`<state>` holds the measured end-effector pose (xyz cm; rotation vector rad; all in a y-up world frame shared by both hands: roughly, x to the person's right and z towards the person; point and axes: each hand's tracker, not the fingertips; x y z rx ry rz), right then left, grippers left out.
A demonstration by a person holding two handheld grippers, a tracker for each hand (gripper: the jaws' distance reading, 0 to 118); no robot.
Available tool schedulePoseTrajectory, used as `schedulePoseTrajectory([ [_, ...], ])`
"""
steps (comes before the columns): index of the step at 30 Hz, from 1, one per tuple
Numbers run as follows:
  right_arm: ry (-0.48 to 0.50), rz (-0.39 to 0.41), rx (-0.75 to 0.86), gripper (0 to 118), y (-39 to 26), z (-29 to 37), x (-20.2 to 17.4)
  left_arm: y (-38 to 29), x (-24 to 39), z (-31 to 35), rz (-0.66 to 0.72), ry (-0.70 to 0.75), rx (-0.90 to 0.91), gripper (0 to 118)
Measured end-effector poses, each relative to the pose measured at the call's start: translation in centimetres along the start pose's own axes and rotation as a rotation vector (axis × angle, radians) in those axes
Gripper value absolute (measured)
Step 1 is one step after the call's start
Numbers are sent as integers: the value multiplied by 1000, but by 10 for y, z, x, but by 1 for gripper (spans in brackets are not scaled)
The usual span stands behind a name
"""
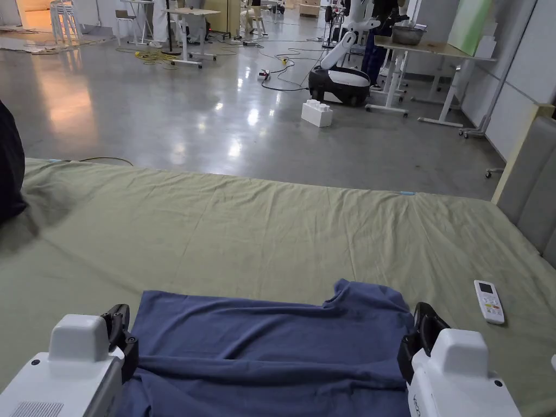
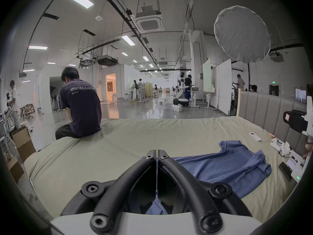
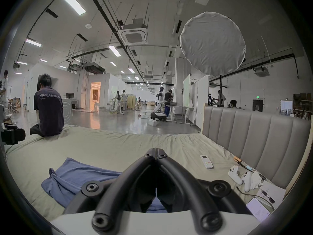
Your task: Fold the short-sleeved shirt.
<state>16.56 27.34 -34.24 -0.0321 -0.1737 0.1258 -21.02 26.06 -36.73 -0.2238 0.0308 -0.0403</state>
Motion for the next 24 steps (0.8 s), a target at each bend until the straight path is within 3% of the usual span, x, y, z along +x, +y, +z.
schedulePoseTrajectory([
  [6,3,-4,-11,0,1,2,2,-5,-18,-4,32,13,-80,0],
  [13,16,9,-79,0,-13,-4,3,-39,-60,-66,113,-16,-447,1],
  [14,17,8,-90,0,-16,-5,4,-45,-63,-79,100,-11,-509,8],
  [17,20,3,-126,0,-24,-7,5,-63,-67,-109,73,-14,-627,42],
  [19,21,7,-143,0,-28,-7,7,-69,-67,-124,90,-34,-709,47],
  [21,19,12,-160,0,-33,-8,8,-75,-66,-142,97,-40,-782,66],
  [24,13,16,-185,0,-39,-7,11,-89,-60,-162,72,-41,-867,73],
])
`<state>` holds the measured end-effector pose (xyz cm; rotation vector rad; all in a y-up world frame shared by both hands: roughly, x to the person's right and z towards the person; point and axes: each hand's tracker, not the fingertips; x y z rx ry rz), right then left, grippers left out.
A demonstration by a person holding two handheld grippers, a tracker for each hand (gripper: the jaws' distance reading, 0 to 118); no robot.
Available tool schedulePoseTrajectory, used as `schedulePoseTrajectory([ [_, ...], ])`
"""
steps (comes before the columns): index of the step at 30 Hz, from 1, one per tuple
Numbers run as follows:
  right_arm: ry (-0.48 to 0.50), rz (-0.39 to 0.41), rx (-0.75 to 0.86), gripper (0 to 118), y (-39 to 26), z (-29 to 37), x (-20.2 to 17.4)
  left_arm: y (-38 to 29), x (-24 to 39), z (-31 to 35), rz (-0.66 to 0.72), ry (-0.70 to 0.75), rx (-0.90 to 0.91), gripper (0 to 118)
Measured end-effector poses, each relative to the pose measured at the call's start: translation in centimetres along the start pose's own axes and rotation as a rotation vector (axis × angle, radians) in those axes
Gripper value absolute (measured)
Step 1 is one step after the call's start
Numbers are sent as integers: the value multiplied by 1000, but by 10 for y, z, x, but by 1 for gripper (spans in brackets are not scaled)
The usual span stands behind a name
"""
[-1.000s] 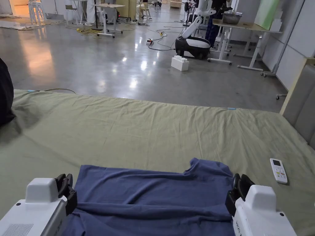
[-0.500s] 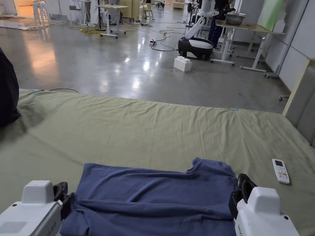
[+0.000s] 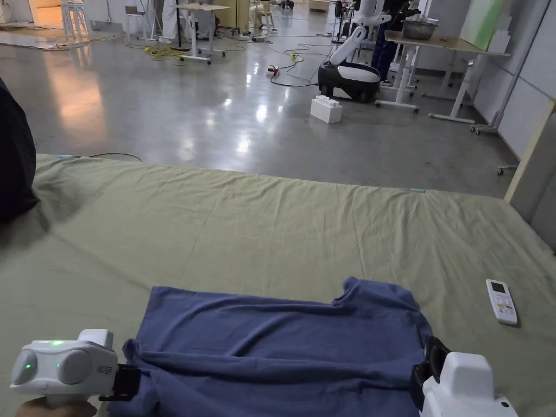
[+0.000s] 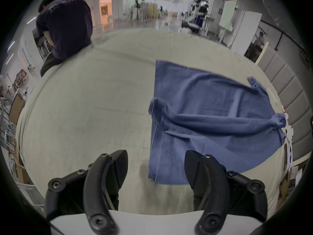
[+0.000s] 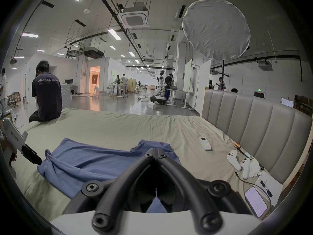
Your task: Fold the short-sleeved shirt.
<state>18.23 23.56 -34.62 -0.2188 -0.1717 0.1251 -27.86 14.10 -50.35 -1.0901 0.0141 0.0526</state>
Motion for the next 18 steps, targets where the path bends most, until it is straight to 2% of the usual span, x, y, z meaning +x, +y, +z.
schedulePoseTrajectory([
  [3,-7,-1,-24,0,-7,-2,3,-1,4,-23,-19,37,-92,82],
  [7,-14,0,-52,0,-14,-3,6,-11,11,-28,-40,49,-77,82],
  [9,-19,-2,-66,0,-17,-4,7,-15,15,-23,-49,66,-72,77],
  [11,-18,-7,-78,0,-21,-6,8,-18,18,-24,-57,77,-70,67],
  [13,-17,-9,-89,0,-24,-7,9,-22,18,-20,-58,67,-63,41],
  [14,-18,-9,-95,0,-25,-7,10,-24,17,-19,-61,65,-58,24],
  [15,-18,-12,-97,0,-26,-7,12,-25,14,-17,-67,62,-49,14],
  [18,-22,-12,-109,0,-29,-8,16,-33,3,-14,14,-7,-26,7],
])
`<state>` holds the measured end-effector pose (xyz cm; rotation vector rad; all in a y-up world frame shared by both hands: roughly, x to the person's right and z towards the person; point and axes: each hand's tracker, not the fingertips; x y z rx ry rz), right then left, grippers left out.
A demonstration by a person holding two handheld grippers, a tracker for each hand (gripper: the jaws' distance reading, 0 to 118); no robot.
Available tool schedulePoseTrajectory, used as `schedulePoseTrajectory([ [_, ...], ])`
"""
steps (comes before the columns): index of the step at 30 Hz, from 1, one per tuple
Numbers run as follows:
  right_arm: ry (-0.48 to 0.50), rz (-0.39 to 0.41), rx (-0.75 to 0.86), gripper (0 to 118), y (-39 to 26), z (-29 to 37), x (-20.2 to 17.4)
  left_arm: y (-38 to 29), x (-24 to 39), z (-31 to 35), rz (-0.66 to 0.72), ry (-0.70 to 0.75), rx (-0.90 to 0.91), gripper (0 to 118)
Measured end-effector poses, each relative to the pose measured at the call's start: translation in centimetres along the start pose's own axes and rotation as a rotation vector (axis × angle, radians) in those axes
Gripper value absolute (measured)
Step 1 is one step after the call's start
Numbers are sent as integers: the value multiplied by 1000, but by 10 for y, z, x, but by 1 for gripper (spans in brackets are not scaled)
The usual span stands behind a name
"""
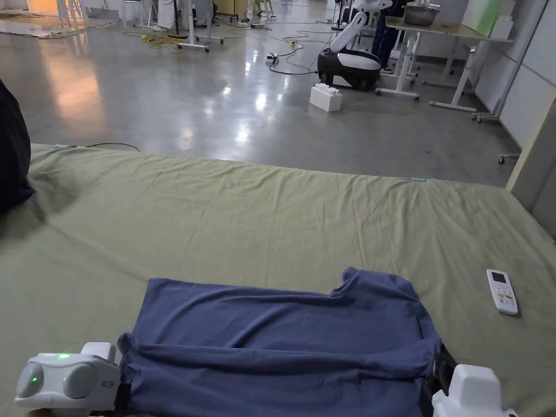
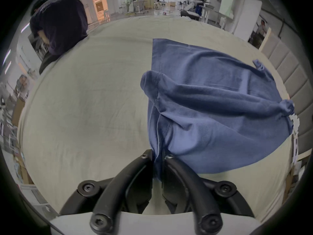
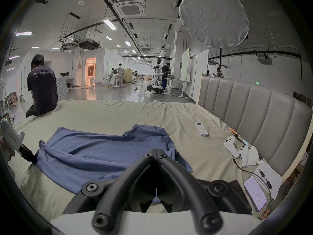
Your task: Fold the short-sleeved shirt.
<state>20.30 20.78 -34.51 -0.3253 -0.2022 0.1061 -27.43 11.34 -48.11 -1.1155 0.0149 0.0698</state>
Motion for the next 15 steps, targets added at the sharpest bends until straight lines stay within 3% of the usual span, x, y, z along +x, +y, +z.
schedulePoseTrajectory([
  [6,1,-4,-59,1,-3,-7,20,-7,-10,11,67,-41,78,5],
  [10,8,-12,-237,4,-10,-33,47,-14,-18,21,100,-85,136,5],
  [11,-15,-56,-323,14,-15,-41,55,-15,-19,23,97,-84,136,5],
  [12,9,-35,-353,38,-16,-51,60,-16,-20,25,97,-93,142,5],
  [13,20,-57,-411,53,-20,-62,68,-17,-19,28,97,-96,152,5],
  [15,33,-46,-501,68,-28,-81,76,-16,-20,30,95,-98,158,5],
])
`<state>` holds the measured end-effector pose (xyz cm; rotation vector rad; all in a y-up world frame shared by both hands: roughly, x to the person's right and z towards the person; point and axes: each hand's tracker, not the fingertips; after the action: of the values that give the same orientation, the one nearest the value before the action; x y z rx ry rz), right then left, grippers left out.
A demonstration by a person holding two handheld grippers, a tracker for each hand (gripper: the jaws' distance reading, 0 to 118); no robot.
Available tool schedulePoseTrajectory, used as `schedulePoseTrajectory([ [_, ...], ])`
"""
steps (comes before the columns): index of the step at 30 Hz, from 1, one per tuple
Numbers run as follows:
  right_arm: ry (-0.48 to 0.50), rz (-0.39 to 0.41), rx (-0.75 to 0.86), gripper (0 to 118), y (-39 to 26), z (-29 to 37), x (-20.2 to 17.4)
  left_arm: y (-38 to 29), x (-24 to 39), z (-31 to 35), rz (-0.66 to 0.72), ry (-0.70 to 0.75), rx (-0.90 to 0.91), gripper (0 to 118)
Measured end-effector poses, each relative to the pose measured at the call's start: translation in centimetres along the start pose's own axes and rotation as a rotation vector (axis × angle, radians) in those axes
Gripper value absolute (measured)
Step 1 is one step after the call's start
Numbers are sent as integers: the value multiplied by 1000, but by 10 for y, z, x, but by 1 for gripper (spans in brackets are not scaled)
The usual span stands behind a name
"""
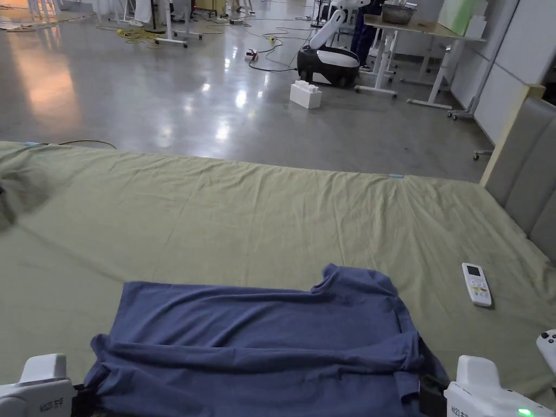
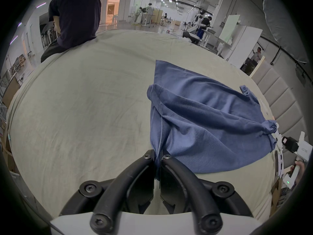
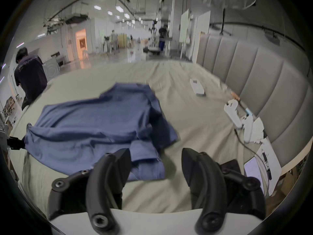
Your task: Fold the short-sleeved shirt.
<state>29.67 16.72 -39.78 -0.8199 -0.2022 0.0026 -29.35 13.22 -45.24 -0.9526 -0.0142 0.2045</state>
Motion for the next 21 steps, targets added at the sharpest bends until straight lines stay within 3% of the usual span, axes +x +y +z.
schedulePoseTrajectory([
  [3,39,43,-91,77,6,-27,6,1,3,3,-12,4,20,5],
  [7,95,36,-161,80,11,-55,3,3,8,5,-23,13,24,5],
  [10,119,65,-241,80,10,-74,-6,2,9,3,-29,21,16,5],
  [13,122,102,-256,72,3,-86,-18,1,10,0,-28,28,5,5],
  [14,102,110,-238,68,1,-86,-21,0,9,-3,-28,29,4,5],
  [17,93,100,-224,39,3,-78,-23,-1,9,-4,-22,28,4,5],
  [18,99,94,-218,19,2,-76,-23,-1,9,-4,-22,28,6,5],
  [21,98,99,-190,10,0,-71,-25,1,8,-1,-21,21,11,5],
])
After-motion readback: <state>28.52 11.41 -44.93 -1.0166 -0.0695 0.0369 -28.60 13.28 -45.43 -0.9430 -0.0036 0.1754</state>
